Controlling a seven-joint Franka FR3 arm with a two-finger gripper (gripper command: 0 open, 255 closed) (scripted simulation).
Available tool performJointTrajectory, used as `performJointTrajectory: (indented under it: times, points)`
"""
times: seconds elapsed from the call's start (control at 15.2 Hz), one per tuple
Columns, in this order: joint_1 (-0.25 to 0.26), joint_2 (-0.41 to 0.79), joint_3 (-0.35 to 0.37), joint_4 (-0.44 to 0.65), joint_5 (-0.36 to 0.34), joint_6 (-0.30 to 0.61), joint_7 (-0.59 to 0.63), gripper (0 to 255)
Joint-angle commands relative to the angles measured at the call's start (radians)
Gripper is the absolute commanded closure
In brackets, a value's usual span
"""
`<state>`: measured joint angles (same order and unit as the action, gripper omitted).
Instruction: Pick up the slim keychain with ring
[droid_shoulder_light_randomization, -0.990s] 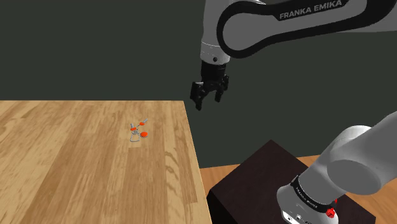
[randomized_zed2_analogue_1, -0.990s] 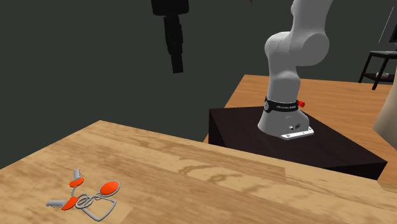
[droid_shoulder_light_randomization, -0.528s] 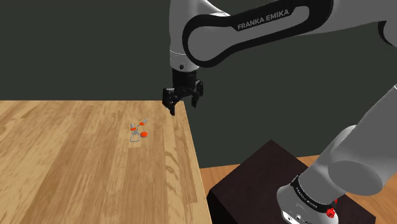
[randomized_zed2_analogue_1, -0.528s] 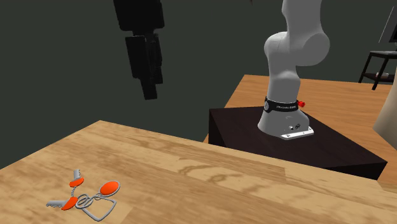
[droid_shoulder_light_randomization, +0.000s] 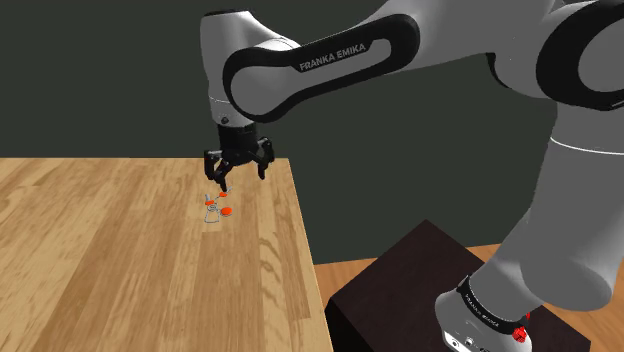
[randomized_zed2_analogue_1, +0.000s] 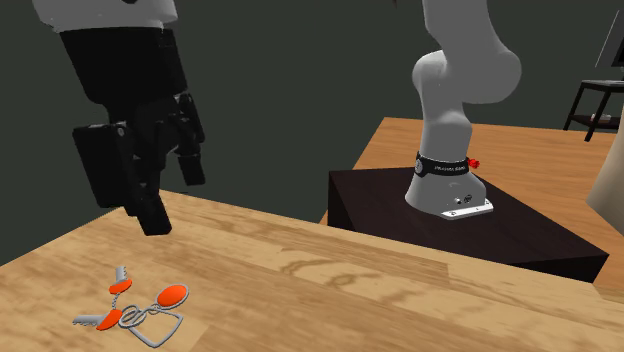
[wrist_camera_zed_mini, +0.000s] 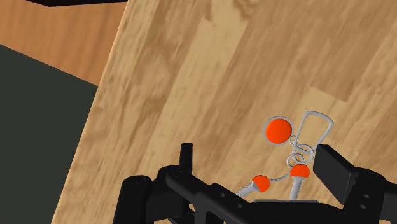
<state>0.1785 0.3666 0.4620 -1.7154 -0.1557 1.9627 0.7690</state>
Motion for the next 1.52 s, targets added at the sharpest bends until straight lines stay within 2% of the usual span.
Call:
performJointTrajectory:
  times: [0.0, 0.33, 0.99, 1.06, 1.45]
  points:
    - [0.031, 0.078, -0.009, 0.081, -0.03, -0.01, 0.034, 0]
    - [0.135, 0.306, -0.042, 0.377, -0.095, -0.084, 0.098, 0]
    - [0.138, 0.347, -0.054, 0.339, -0.11, -0.007, 0.107, 0]
    - [0.138, 0.346, -0.053, 0.337, -0.11, -0.006, 0.108, 255]
    - [0.14, 0.347, -0.053, 0.347, -0.109, -0.015, 0.107, 255]
